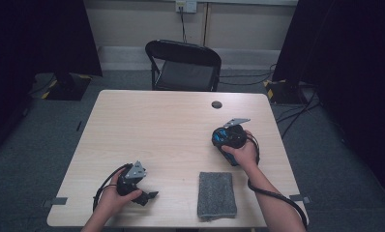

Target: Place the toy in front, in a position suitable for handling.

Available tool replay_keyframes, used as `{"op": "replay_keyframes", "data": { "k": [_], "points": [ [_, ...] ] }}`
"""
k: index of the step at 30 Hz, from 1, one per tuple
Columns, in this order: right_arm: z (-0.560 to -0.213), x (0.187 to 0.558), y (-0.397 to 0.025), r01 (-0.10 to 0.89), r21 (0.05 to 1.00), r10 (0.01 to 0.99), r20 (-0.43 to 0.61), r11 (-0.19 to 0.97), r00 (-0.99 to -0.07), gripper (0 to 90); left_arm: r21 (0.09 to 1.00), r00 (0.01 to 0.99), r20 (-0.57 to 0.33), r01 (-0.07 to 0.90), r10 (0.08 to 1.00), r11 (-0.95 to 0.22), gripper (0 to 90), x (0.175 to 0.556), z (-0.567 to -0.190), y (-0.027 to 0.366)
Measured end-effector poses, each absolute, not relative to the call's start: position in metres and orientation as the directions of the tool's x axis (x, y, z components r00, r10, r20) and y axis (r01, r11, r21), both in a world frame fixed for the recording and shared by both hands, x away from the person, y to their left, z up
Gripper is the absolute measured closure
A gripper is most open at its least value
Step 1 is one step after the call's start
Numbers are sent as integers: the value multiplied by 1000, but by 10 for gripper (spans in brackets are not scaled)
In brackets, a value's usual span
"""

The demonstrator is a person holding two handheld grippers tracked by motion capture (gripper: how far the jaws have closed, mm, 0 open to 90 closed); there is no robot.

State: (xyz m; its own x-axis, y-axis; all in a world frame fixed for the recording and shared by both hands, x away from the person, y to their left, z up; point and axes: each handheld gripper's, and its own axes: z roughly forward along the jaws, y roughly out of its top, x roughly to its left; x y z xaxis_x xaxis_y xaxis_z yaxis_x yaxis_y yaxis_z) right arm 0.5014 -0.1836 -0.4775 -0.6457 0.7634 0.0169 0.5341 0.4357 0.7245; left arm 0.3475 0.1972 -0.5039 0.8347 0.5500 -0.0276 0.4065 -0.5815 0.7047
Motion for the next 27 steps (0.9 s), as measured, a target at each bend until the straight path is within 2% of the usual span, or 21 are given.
{"op": "replay_keyframes", "data": {
  "k": [15,18,27],
  "points": [
    [-441,494,-200,492,782,764,31,383,-644,259,705,834,-27,407,551,-581,0,347,-504,197],
    [-433,494,-194,476,789,750,28,390,-661,259,705,835,-27,406,549,-582,0,348,-504,197],
    [-436,496,-165,458,787,707,39,413,-706,259,705,834,-28,407,551,-580,0,348,-504,197]
  ]
}}
